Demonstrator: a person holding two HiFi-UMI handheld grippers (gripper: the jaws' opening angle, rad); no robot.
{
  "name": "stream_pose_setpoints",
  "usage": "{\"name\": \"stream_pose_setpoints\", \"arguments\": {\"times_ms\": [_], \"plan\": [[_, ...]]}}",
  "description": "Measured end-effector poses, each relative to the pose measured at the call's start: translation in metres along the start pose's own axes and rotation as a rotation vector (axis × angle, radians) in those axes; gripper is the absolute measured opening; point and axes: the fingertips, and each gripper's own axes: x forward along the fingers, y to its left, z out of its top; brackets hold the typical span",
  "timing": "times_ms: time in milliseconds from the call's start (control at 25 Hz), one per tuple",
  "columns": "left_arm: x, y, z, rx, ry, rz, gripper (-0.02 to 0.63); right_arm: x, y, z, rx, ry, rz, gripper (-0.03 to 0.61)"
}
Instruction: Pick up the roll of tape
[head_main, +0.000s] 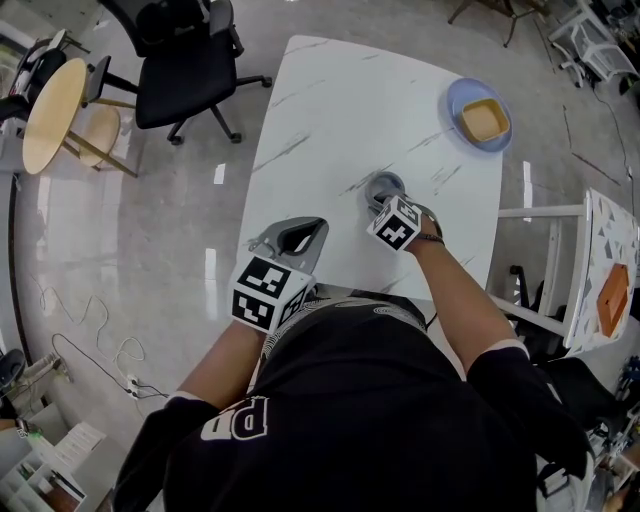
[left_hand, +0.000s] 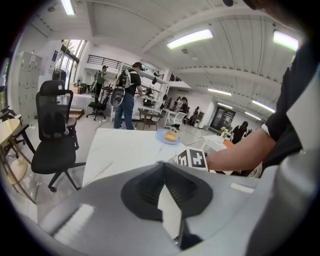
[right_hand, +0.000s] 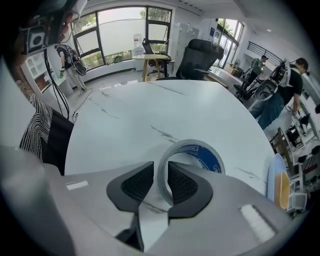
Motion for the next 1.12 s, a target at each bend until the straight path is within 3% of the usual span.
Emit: {"name": "stream_pose_setpoints", "arguments": {"times_ms": [520, 1120], "plan": [[0.001, 0.005, -0.003, -0.017, -0.004, 0.011, 0.058, 0.007, 0.0, -0.007, -0.034, 0.065, 0.017, 0.064], [-0.002, 0.002, 0.004, -0.007, -0.015, 0.015, 0.058, 0.007, 0.0, -0.007, -0.045, 0.066, 0.023, 0.058]]}}
